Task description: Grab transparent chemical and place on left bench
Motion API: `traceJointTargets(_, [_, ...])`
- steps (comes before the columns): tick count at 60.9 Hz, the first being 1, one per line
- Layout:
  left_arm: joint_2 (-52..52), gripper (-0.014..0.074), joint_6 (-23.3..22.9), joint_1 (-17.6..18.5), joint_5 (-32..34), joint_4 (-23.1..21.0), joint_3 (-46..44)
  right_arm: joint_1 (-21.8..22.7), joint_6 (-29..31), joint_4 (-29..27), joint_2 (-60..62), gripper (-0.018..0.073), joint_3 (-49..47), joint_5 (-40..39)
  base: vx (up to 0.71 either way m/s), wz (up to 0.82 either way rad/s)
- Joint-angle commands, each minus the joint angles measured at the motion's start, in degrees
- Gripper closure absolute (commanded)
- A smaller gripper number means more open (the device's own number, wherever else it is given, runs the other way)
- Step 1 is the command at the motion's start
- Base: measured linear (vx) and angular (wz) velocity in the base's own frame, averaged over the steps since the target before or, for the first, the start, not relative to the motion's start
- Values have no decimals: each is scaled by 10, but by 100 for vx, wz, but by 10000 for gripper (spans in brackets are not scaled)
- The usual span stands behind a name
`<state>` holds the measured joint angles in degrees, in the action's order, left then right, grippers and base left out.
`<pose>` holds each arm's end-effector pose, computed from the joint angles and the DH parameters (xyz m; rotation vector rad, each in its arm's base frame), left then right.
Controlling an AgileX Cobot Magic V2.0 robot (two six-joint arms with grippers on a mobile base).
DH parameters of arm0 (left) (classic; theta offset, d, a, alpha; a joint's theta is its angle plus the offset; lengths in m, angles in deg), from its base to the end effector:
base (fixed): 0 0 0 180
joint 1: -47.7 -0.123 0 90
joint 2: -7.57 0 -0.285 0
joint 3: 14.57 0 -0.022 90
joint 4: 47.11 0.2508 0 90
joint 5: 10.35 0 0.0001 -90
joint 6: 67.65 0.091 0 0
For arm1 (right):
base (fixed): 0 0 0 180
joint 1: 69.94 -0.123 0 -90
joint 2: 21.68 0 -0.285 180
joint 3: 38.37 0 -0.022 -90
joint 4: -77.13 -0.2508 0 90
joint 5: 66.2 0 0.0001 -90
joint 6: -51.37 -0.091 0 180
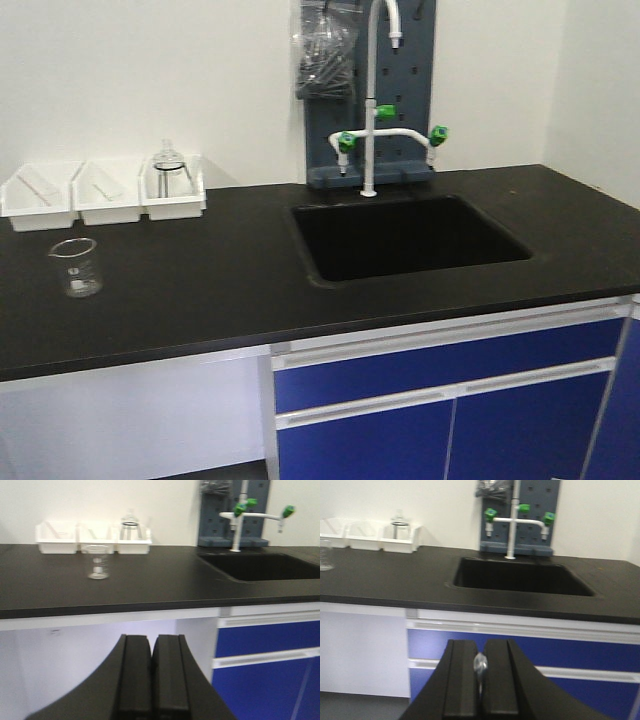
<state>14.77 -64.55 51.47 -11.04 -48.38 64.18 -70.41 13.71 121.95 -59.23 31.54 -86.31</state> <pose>0.0566 -0.0038 0.2036 0.0741 1.5104 -0.0273 0.1079 0.0229 0.2379 -0.2700 1.5989 0.1326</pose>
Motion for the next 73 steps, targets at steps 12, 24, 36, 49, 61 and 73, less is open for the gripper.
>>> traceJointTargets(12, [-11, 600, -4, 1, 45, 0, 9, 0, 1, -10, 0, 566, -16, -33, 11, 58])
traceJointTargets(24, [-11, 600, -4, 1, 45, 0, 9, 0, 1, -10, 0, 566, -16, -33, 16, 55])
traceJointTargets(36, [-11, 600, -4, 1, 45, 0, 9, 0, 1, -10, 0, 566, -16, -33, 19, 44])
traceJointTargets(49, [-11, 600, -4, 1, 45, 0, 9, 0, 1, -10, 0, 566, -16, -33, 24, 32])
traceJointTargets(61, [-11, 600, -4, 1, 45, 0, 9, 0, 1, -10, 0, 566, -16, -33, 30, 14])
traceJointTargets(73, [-11, 600, -4, 1, 45, 0, 9, 0, 1, -10, 0, 566, -16, -33, 35, 2])
